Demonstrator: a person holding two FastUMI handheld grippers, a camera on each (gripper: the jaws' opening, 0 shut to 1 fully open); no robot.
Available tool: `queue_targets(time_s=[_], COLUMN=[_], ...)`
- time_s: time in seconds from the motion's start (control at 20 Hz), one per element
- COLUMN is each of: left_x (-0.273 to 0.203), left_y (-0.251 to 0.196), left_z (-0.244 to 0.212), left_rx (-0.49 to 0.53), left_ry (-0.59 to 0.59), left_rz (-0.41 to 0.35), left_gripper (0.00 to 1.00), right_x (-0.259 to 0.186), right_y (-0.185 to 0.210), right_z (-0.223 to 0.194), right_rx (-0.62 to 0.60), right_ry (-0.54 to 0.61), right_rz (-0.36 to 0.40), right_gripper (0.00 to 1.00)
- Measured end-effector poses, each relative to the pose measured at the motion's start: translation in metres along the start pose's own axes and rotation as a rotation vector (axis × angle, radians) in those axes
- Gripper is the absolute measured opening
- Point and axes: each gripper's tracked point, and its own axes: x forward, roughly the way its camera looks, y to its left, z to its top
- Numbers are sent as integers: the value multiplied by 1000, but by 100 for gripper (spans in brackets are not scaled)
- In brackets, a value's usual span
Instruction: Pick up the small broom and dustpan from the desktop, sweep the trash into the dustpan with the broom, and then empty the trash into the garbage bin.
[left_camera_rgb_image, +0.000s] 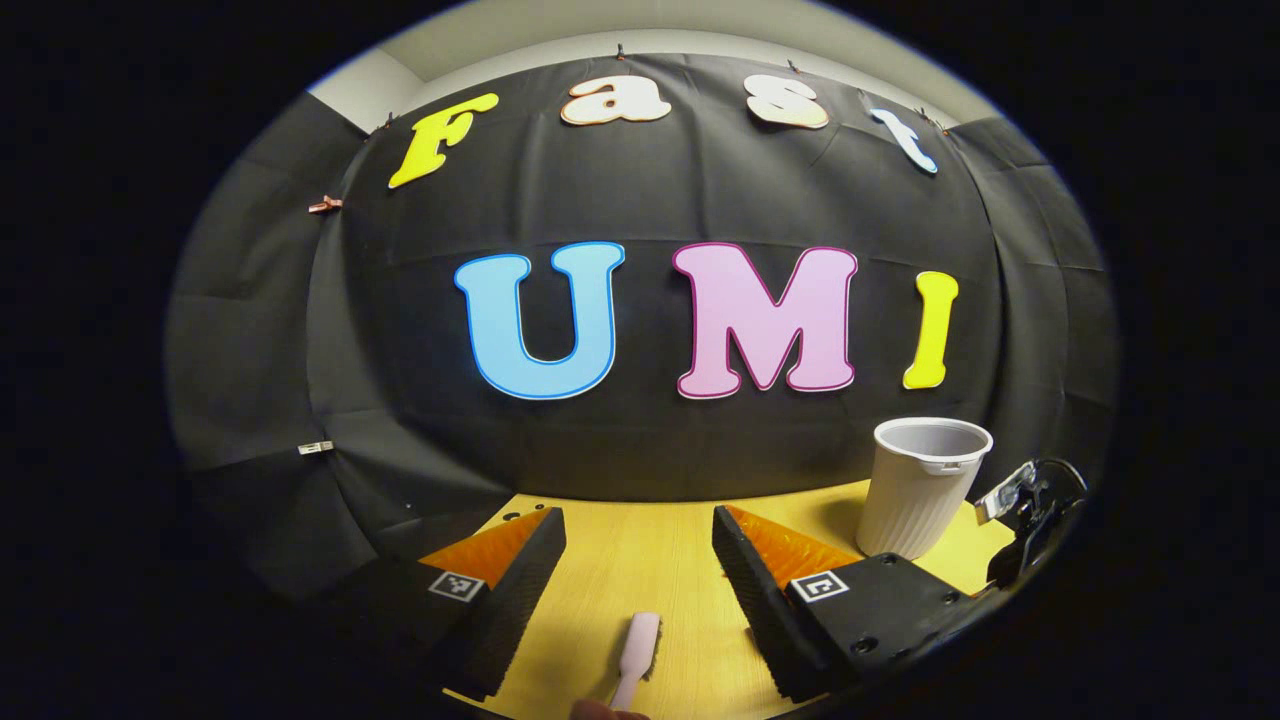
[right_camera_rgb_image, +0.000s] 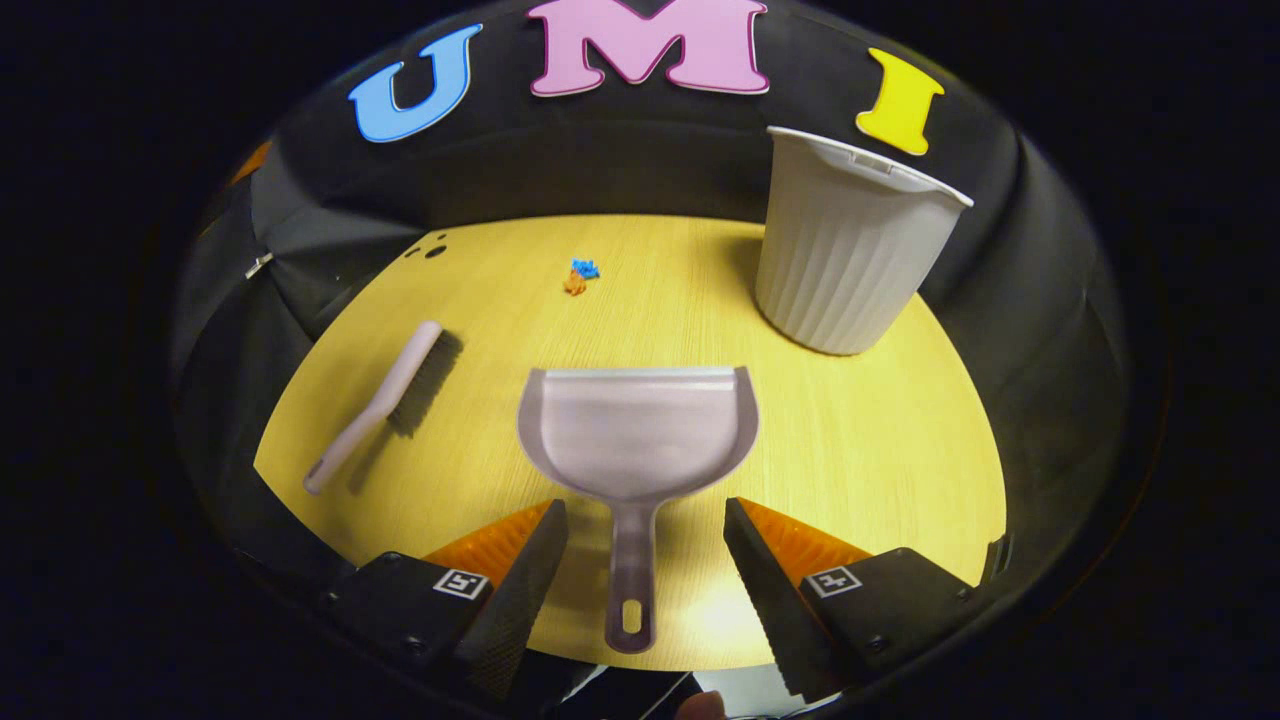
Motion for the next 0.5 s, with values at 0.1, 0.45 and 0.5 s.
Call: queue_targets(time_s=[0.1,0.45,0.5], left_x=[0,-1,-1], left_y=[3,10,11], left_z=[-4,-16,-17], left_rx=[-1,8,9], left_ry=[9,44,50], left_rz=[6,17,17], left_gripper=[95,95,95], right_x=[9,37,41], right_y=[2,7,9], right_z=[-11,-29,-31], right_rx=[1,15,18], right_ry=[51,162,169], right_rz=[4,4,5], right_gripper=[98,76,65])
